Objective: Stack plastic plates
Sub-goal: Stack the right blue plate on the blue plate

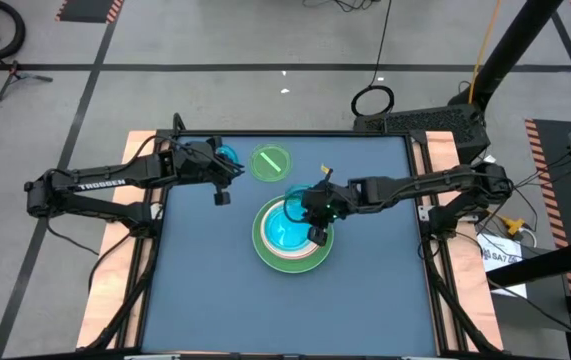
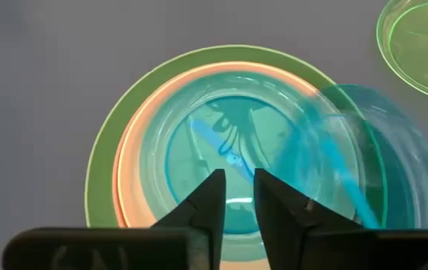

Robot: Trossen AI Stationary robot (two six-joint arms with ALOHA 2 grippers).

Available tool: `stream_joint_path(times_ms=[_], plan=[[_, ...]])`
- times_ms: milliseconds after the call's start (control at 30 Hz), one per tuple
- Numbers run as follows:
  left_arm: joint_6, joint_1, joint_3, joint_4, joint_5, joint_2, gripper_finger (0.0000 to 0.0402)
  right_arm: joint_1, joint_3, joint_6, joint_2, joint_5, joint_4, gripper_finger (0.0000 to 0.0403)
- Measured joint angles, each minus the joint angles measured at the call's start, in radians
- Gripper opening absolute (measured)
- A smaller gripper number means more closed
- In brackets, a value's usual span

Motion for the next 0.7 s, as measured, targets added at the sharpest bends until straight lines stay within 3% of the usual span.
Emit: stream_joint_path(times_ms=[267,533,700], plan=[[0.0,0.0,0.0,0.014,0.0,0.0,0.0062,-0.013,0.0,-0.006,0.0,0.028,-0.011,0.0082],[0.0,0.0,0.0,0.014,0.0,0.0,0.0062,-0.084,0.0,0.178,0.0,0.383,-0.22,0.008],[-0.001,0.0,0.0,0.015,0.0,0.0,0.0062,-0.197,-0.015,0.269,0.0,0.421,-0.291,0.0082]])
